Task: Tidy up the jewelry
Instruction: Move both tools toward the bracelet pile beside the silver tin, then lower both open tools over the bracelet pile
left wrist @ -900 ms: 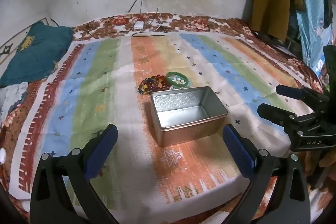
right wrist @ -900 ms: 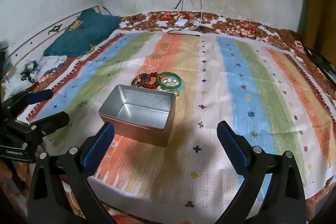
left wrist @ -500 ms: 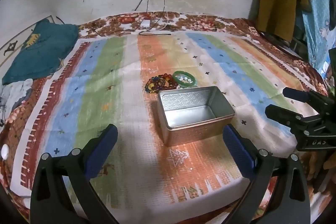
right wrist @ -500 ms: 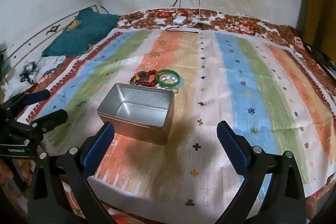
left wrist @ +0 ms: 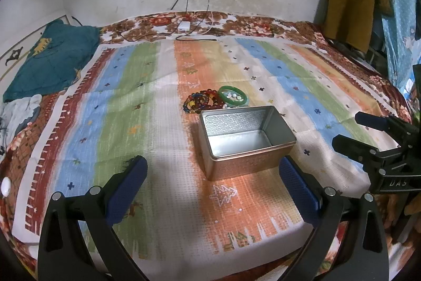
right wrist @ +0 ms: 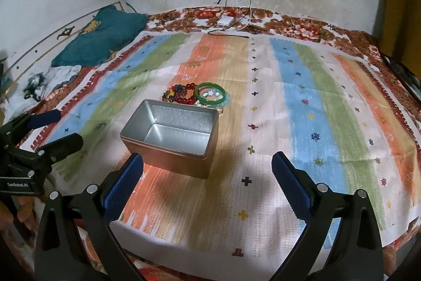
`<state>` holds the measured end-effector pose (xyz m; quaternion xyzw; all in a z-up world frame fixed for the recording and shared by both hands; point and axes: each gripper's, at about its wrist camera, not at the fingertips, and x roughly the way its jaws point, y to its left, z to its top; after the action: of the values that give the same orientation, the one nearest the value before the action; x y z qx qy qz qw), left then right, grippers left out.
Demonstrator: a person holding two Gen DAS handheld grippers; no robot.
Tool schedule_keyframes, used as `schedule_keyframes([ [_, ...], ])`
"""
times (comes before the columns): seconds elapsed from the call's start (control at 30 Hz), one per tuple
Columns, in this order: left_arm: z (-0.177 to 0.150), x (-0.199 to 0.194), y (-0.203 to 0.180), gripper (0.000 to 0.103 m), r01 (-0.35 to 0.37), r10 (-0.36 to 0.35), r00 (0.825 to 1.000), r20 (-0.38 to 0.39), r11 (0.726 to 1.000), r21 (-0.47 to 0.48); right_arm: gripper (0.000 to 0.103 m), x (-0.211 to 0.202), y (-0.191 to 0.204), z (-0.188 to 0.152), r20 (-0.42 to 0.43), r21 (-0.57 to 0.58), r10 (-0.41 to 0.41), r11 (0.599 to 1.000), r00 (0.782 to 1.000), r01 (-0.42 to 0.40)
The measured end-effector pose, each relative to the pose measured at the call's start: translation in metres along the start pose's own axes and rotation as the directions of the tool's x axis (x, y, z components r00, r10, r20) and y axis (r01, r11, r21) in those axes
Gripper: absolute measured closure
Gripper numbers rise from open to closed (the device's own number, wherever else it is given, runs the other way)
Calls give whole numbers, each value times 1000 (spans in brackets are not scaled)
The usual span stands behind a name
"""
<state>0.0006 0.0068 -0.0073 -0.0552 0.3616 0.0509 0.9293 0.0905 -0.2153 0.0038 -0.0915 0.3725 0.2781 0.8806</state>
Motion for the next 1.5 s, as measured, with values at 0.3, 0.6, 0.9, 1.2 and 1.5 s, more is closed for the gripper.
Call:
schedule_keyframes([
  [0.3,-1,0,1,6,-5,5,1000,-3,1000,1,4,1,0,2,-11,2,-11,1000,1000,11],
  [0.6,-1,6,8,6,-10,10,999,-34,1000,-24,4,8,-4,10,-31,28,-15,999,999,16],
  [0.9,6,18,7,6,-21,19,997,-78,999,-26,4,17,-8,21,-44,33,-6,999,999,8],
  [1.2,19,27,-1,6,-49,51,996,-71,998,35,4,23,-11,30,-56,23,-7,1000,998,8],
  [1.5,38,42,11,6,-55,56,995,-84,998,6,4,38,-11,49,-61,5,-12,1000,998,12],
])
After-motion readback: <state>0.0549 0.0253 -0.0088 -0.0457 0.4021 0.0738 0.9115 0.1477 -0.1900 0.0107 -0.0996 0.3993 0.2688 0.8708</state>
